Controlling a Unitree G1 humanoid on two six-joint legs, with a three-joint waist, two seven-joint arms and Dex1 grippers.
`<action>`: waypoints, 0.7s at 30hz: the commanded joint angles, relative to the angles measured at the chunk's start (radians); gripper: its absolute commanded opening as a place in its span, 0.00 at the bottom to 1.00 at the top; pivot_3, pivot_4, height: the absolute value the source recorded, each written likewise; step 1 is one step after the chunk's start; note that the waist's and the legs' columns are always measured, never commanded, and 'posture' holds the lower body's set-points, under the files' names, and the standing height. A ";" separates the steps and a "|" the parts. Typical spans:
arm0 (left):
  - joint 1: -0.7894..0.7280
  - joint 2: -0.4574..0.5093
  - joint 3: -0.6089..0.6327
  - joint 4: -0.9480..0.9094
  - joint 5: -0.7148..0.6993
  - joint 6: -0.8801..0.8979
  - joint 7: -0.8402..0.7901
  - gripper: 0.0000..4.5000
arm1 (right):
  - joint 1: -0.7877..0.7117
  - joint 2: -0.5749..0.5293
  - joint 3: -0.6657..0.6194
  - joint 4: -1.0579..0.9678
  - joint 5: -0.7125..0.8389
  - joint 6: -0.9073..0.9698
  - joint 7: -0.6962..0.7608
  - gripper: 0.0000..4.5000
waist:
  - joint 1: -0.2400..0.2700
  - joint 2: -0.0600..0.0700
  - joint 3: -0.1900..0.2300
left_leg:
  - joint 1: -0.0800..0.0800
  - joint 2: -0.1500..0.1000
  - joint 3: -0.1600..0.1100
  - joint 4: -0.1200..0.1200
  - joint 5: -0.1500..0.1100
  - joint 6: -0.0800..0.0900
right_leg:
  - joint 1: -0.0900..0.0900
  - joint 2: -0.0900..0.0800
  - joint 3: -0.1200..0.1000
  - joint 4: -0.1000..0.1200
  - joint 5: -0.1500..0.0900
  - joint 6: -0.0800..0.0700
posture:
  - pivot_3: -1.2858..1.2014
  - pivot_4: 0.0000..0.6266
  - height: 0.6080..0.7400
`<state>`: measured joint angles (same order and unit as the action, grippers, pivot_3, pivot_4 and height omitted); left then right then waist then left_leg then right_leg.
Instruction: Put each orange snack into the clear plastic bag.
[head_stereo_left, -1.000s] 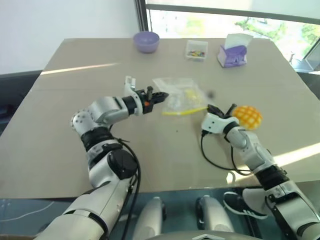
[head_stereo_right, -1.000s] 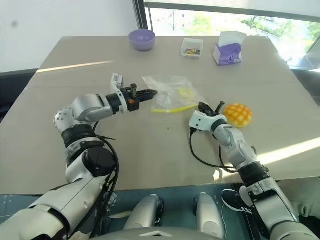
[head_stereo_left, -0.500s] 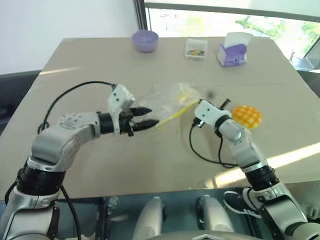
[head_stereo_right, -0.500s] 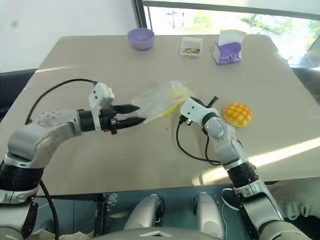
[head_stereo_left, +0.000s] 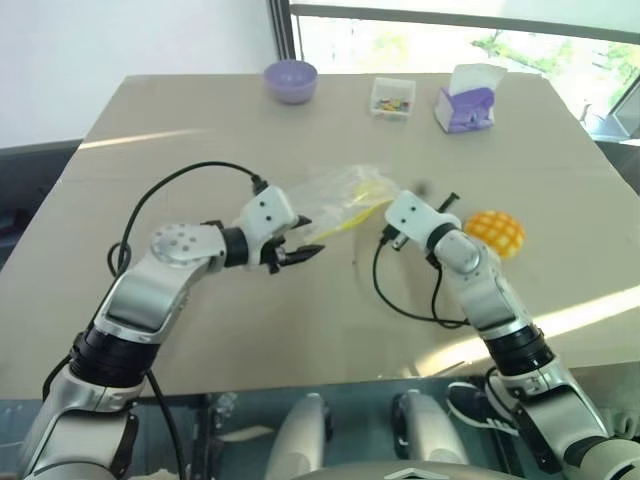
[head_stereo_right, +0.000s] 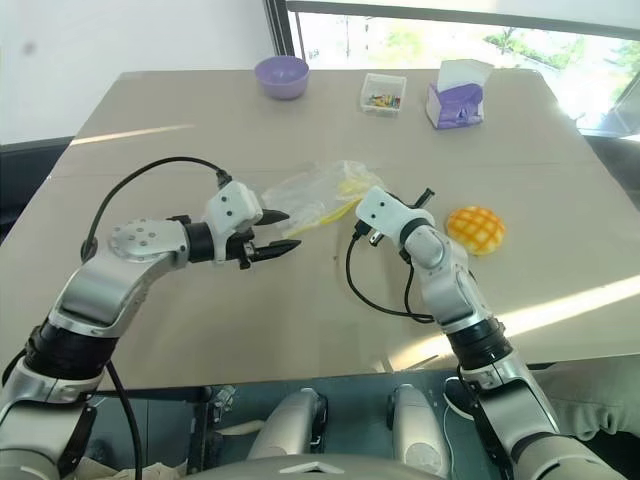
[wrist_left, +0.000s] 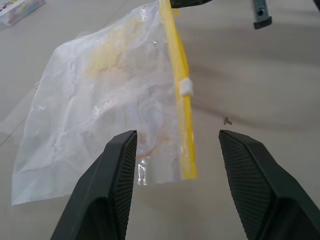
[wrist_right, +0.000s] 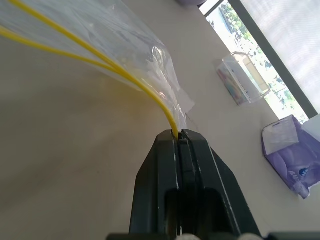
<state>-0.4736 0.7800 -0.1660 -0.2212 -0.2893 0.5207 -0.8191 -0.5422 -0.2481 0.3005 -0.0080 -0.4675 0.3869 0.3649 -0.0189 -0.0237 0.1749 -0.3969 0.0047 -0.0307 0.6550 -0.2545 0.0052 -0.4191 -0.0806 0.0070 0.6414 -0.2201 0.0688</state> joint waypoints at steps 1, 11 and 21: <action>-0.026 -0.030 -0.005 0.000 0.039 0.001 0.028 0.56 | -0.023 0.005 0.004 -0.063 -0.003 0.002 0.003 0.00 | -0.001 0.000 0.000 | 0.000 0.000 0.000 0.000 0.000 0.000 | 0.000 0.000 0.000 0.000 0.000 0.000 | 0.52 0.24 1.00; -0.032 -0.038 -0.011 0.049 0.113 -0.053 0.008 0.01 | -0.011 0.009 -0.010 -0.081 0.026 0.013 0.007 0.00 | -0.005 0.000 0.000 | 0.000 0.001 0.000 0.000 0.000 0.000 | 0.000 0.000 0.000 0.001 0.000 0.000 | 0.52 0.24 1.00; -0.089 -0.081 0.028 0.338 0.162 -0.531 -0.080 0.00 | 0.043 -0.063 -0.064 -0.192 0.128 0.058 0.109 0.55 | -0.002 0.000 0.000 | 0.000 0.001 0.000 0.000 0.000 0.000 | 0.000 0.000 0.000 0.000 0.000 0.000 | 0.52 0.24 1.00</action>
<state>-0.5254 0.6964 -0.1734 0.0903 -0.1097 0.0649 -0.8583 -0.5082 -0.2916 0.2812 -0.1186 -0.3658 0.4360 0.4540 -0.0206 -0.0237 0.1749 -0.3972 0.0052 -0.0309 0.6555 -0.2545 0.0051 -0.4193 -0.0803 0.0066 0.6417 -0.2200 0.0687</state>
